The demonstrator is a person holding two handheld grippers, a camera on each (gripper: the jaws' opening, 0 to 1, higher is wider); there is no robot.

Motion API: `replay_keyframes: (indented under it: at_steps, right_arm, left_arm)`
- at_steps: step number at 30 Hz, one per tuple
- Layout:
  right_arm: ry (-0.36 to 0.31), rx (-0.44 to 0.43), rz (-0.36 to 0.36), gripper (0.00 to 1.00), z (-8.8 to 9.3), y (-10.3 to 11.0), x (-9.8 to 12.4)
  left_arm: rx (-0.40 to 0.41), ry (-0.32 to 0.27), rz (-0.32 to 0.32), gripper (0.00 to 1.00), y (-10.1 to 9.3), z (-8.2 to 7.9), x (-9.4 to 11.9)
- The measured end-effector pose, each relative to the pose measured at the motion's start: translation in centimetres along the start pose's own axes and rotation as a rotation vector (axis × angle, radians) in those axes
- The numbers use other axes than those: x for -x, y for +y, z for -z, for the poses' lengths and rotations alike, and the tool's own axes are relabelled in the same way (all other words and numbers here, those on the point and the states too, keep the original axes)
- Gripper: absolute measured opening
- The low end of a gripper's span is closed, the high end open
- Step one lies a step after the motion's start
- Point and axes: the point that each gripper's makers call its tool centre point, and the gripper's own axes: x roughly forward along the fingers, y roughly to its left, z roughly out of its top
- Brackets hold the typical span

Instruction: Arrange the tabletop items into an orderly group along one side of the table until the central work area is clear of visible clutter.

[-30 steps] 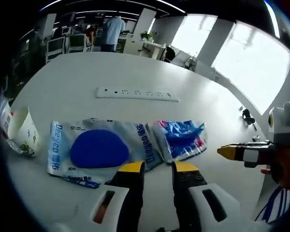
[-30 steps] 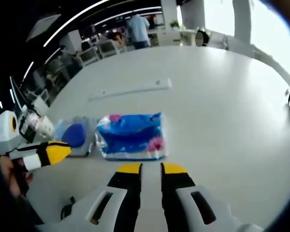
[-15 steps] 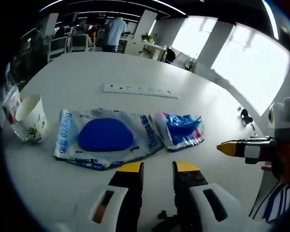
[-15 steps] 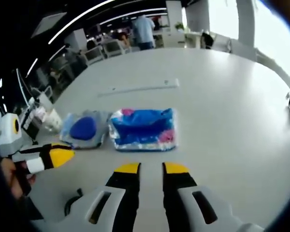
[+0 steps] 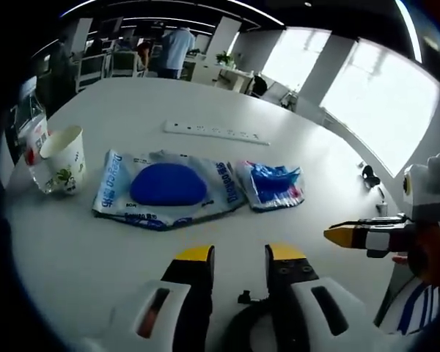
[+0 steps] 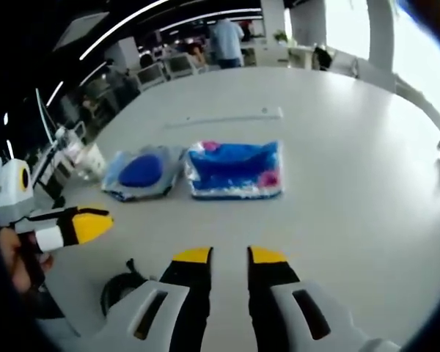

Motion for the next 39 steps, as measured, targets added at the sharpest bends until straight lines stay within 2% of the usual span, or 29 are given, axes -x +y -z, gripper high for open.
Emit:
replay_keyframes:
  at_steps: [12, 20, 29, 39]
  right_arm:
    - [0.025, 0.031, -0.037, 0.16, 2.7, 2.2, 0.8]
    - [0.043, 0.051, -0.074, 0.17, 4.4, 4.3, 1.2]
    - [0.060, 0.075, -0.101, 0.17, 5.5, 5.9, 1.3]
    - [0.076, 0.107, -0.120, 0.17, 6.5, 7.5, 1.3]
  left_arm:
    - [0.013, -0.004, -0.009, 0.28, 0.4, 2.0, 2.6]
    - [-0.010, 0.014, -0.019, 0.31, 0.4, 4.2, 4.0]
    - [-0.027, 0.040, -0.021, 0.33, 0.0, 6.4, 5.0]
    - [-0.076, 0.065, -0.038, 0.35, 0.0, 7.7, 5.5]
